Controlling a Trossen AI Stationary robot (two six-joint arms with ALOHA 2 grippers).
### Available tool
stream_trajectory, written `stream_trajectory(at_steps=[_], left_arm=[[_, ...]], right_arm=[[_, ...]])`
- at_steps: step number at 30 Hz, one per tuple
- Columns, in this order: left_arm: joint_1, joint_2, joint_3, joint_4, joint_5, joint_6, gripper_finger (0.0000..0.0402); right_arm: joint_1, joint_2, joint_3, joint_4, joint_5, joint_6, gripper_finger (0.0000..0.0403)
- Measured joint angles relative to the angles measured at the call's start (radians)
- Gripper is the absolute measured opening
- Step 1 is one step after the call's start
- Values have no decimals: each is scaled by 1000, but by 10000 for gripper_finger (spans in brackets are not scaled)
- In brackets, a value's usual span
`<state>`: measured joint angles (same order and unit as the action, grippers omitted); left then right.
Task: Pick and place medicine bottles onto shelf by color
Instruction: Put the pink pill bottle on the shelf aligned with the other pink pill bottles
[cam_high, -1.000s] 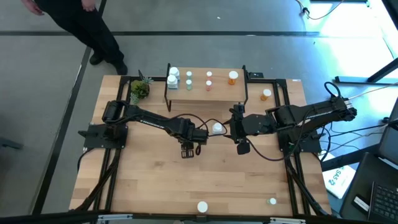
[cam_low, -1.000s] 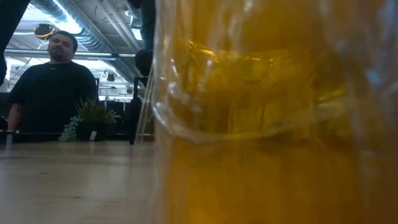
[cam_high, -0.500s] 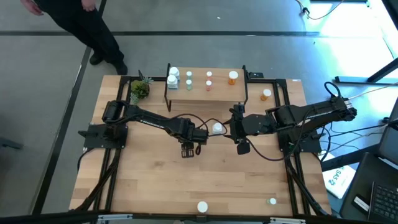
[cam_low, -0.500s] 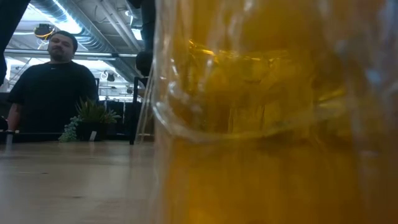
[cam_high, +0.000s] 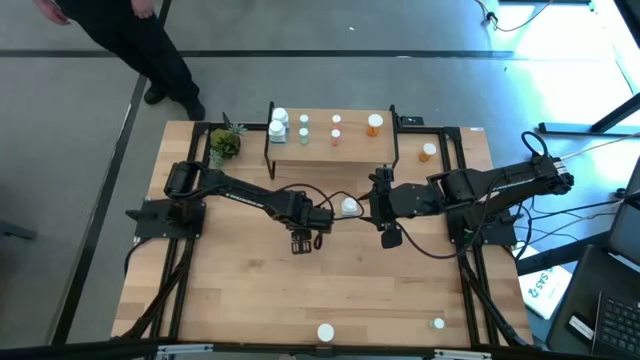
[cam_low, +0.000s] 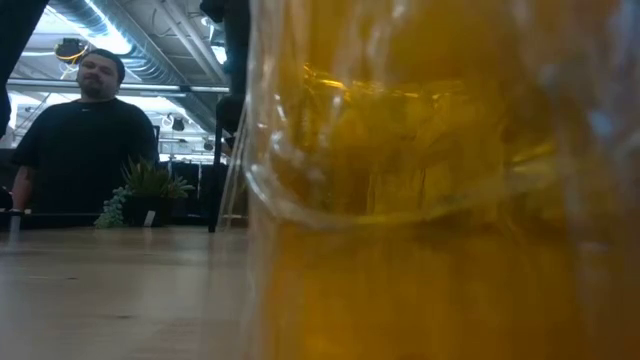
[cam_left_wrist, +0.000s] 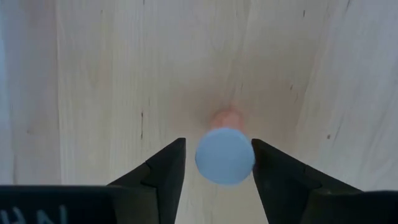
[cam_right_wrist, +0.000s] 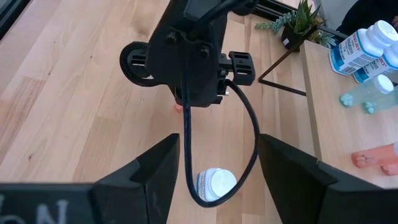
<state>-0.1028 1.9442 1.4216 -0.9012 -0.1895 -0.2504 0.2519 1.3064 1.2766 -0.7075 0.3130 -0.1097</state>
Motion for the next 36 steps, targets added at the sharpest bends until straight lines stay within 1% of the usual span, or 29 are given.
stream_trajectory(at_steps=[3,9,11,21,24,29,36], left_arm=[[0,0,0,18,-9,-1,158],[0,0,0,27,-11,-1,99],[-1,0,0,25,-12,0,86],[-5,0,0,18,-11,-1,84],[-13,0,13,-27,8,-1,84],[-34,0,61,-93,-5,-2,83],[-45,-25,170,-191,-29,-2,83]], right_arm=[[0,0,0,0,0,0,220],[0,0,0,0,0,0,220],[0,0,0,0,0,0,220],[0,0,0,0,0,0,220],[0,0,0,0,0,0,220],[0,0,0,0,0,0,220],[0,0,0,2,0,-2,220]])
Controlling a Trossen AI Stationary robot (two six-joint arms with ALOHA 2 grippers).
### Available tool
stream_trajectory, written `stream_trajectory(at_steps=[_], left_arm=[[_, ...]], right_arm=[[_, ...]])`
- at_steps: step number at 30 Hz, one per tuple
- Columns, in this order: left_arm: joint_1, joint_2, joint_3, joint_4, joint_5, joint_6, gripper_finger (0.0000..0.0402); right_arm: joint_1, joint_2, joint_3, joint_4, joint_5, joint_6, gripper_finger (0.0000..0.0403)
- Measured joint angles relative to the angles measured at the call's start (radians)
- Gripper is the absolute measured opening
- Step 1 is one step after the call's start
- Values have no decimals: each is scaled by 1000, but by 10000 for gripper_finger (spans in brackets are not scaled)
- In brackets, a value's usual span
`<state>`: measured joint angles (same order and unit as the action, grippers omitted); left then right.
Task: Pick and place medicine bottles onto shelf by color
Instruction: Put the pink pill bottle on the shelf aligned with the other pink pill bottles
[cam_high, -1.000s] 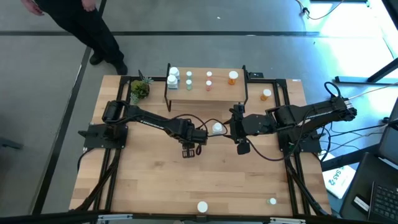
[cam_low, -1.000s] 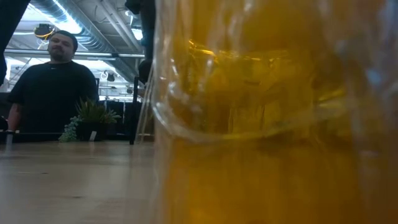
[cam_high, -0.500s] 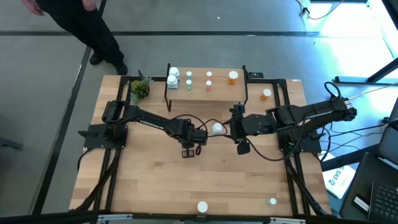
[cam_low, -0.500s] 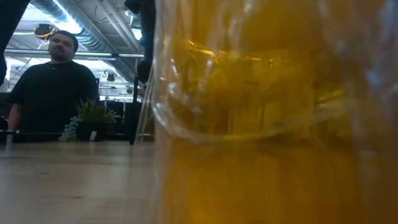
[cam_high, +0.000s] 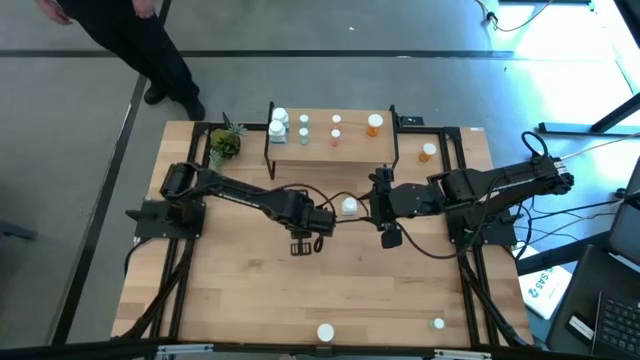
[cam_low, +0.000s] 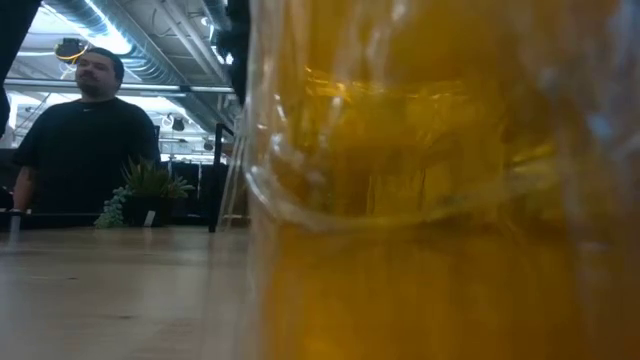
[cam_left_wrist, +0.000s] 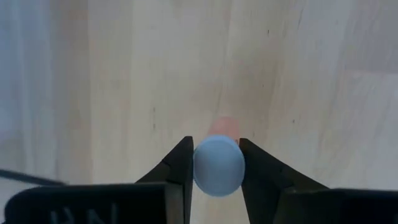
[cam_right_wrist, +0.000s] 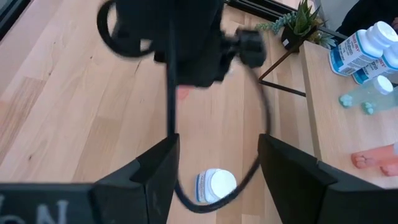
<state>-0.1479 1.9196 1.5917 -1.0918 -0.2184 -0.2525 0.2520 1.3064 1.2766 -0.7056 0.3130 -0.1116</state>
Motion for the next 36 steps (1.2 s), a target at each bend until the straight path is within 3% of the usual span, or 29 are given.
stream_trajectory(at_steps=[14,27,36], left_arm=[[36,-27,281,-183,-93,42,83],[162,-27,491,-201,-86,261,82],[289,-26,504,-185,-17,524,84]], right_arm=[[57,-121,1,-84,0,27,220],[81,-164,1,-160,10,30,220],[79,-164,1,-154,245,98,220]])
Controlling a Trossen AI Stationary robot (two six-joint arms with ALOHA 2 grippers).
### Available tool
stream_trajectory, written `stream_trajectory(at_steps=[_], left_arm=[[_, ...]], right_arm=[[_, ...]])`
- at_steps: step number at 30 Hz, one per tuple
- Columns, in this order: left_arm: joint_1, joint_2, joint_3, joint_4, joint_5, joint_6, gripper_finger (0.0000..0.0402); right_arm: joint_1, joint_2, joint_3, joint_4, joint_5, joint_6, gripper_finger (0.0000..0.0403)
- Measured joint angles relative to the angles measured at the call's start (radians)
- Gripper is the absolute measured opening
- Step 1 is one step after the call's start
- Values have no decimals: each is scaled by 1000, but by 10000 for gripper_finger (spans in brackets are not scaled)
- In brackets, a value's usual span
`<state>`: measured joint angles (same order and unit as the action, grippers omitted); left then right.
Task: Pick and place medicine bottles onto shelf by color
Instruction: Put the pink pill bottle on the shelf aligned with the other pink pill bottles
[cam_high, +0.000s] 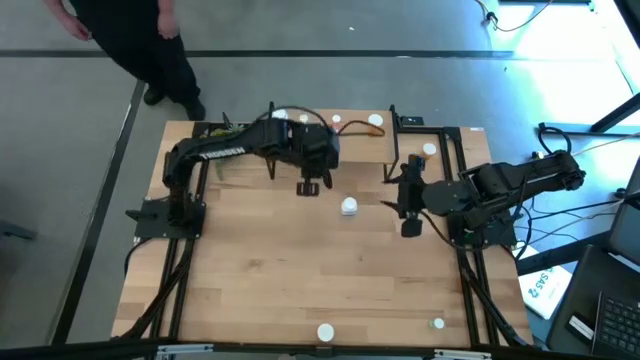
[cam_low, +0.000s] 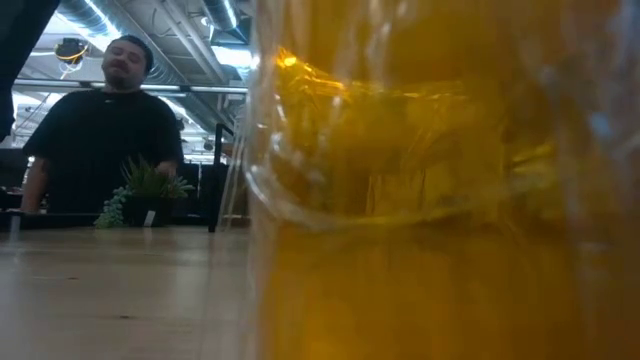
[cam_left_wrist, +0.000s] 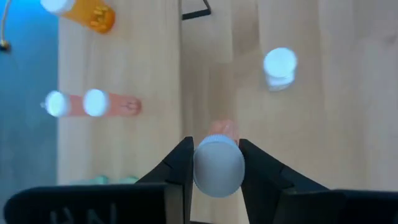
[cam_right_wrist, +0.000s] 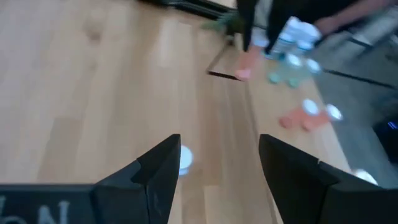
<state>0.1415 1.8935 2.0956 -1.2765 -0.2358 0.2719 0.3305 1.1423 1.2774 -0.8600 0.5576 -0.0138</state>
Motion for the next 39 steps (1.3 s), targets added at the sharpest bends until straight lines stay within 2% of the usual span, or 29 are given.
stream_trajectory(at_steps=[4,8,17,24,26,32,39], left_arm=[[61,0,0,29,36,140,85],[108,0,0,76,122,242,85],[155,28,-3,112,171,357,86],[137,91,3,199,182,407,86],[139,98,-5,162,169,409,86],[134,129,-4,183,101,423,86],[142,135,-1,185,94,421,86]], right_arm=[[0,0,0,1,49,46,220],[0,0,0,1,51,65,220],[-30,0,0,18,90,91,220],[-67,1,0,22,88,114,220],[-72,1,0,22,88,119,220],[-75,1,0,22,88,114,220],[-75,1,-1,-6,75,110,220]])
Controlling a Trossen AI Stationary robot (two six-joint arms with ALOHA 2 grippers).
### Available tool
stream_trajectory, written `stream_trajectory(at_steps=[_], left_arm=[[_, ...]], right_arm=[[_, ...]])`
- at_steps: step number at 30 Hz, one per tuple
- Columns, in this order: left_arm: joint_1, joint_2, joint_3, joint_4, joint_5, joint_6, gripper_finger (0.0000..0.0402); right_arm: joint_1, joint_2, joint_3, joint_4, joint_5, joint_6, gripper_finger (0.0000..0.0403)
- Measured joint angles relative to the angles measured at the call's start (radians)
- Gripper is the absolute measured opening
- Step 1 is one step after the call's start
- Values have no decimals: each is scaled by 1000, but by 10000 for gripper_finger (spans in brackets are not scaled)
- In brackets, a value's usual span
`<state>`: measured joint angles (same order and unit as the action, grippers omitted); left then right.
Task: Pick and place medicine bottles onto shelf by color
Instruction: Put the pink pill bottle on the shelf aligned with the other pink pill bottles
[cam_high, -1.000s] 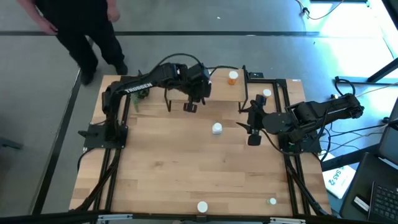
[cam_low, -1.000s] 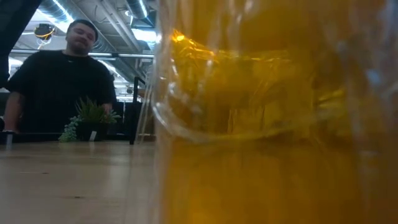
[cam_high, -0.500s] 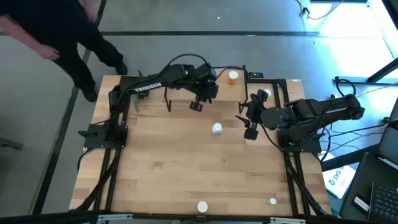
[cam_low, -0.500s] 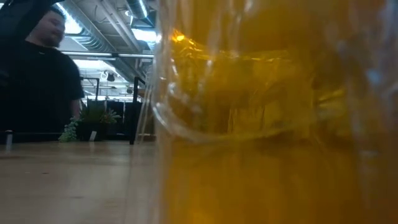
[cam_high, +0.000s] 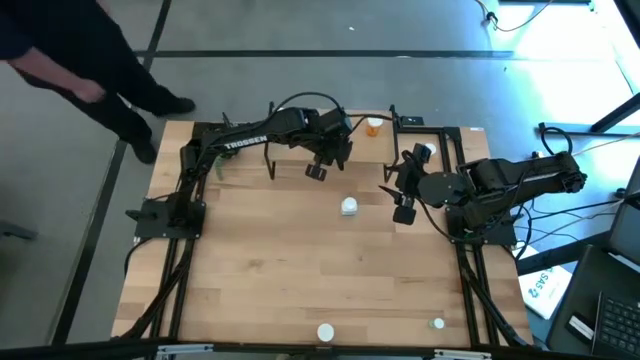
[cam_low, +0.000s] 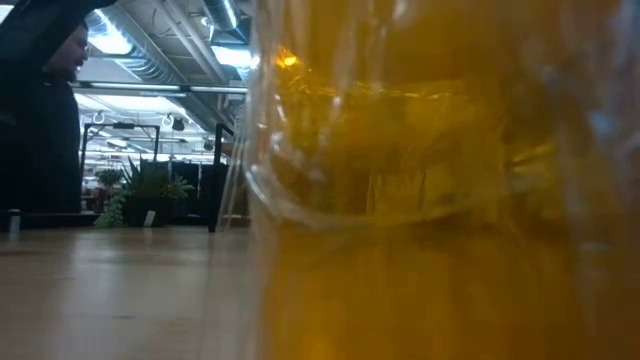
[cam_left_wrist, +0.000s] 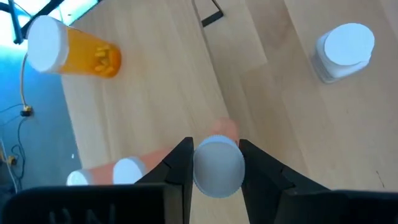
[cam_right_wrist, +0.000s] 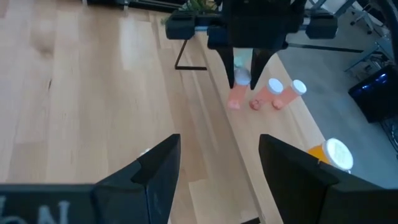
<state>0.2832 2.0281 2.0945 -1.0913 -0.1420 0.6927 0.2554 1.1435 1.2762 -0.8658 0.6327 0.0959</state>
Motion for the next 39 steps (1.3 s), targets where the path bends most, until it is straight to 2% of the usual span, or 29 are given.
stream_trajectory(at_steps=[39], left_arm=[[36,-2,0,-48,26,29,86]], right_arm=[[0,0,0,1,-6,1,220]])
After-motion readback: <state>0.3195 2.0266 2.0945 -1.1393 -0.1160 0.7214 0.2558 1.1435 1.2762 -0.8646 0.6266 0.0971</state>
